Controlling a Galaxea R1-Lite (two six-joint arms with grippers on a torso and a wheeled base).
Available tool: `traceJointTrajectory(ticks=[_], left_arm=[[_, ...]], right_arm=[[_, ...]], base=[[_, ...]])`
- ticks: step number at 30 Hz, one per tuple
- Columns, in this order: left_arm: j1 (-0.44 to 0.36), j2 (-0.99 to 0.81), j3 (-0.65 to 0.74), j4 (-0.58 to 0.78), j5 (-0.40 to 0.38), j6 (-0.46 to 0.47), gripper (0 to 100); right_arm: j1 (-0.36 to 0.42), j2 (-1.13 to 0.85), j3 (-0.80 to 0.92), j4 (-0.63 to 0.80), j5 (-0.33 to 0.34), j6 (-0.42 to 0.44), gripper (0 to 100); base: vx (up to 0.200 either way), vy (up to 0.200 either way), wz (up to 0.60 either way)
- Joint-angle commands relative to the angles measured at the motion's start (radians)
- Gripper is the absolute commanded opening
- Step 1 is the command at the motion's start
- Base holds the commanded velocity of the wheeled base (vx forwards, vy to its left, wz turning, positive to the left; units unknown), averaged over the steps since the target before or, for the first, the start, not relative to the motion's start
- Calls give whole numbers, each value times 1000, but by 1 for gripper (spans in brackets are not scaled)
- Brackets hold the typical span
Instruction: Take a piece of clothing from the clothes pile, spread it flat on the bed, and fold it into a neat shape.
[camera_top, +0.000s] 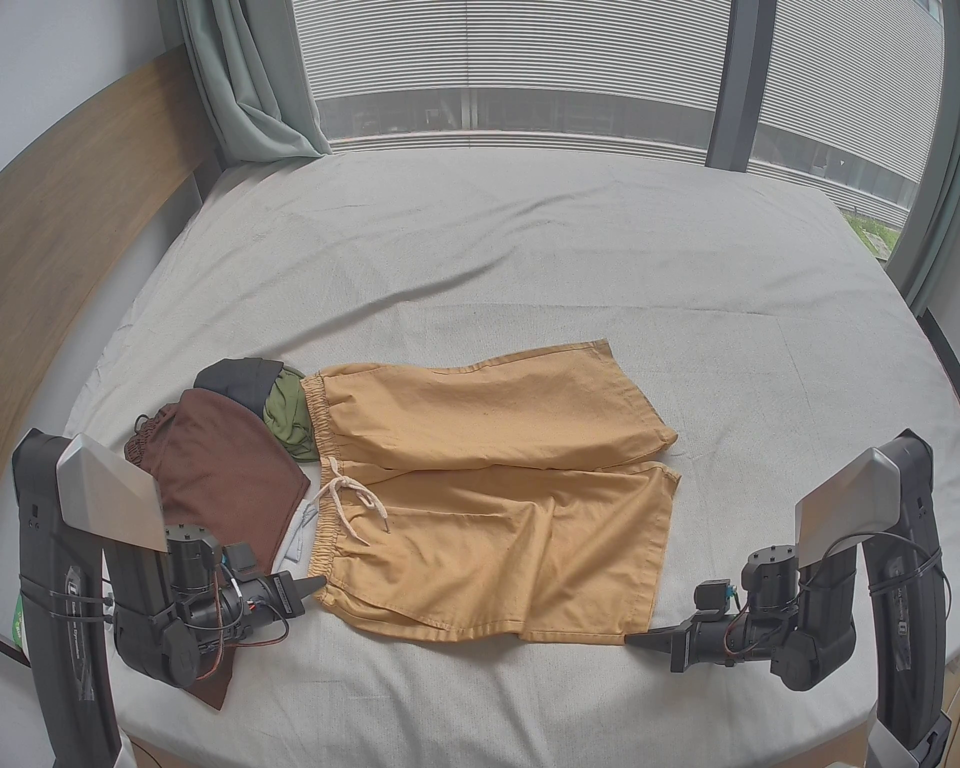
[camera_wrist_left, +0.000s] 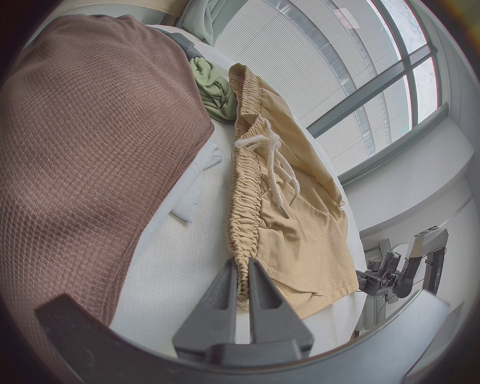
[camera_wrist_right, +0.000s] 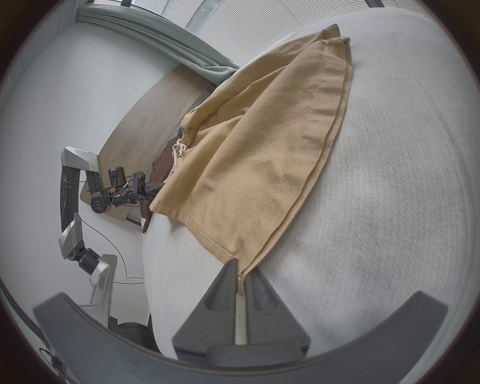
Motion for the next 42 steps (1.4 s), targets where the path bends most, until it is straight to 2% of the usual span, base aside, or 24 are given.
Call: traceJointTrajectory(ticks=[1,9,12,16,22,32,37,42], left_arm=[[2,-5,4,-4,-2,2,0],[6,-57,75,-4,-10,10,0],[6,-81,108,-4,-17,24,0],[9,-94,154,-4,-65,53,0],[63,-85,183,-3,-117,120,0],[75,-81,225,-1,-128,140,0],[75,-39,234,-1,-139,225,0],[68,-29,228,-1,-137,229,0]], right_arm=[[-13,-11,24,-1,1,-10,0],[-88,-86,98,4,7,-61,0],[-92,-109,128,4,8,-61,0],[-96,-114,148,4,10,-63,0],[-112,-123,190,4,14,-70,0],[-131,-120,222,5,16,-127,0],[-129,-117,226,5,16,-127,0],[-126,-112,226,5,14,-127,0]], base=[[0,0,0],[0,0,0],[0,0,0],[0,0,0],[0,0,0],[0,0,0],[0,0,0],[0,0,0]])
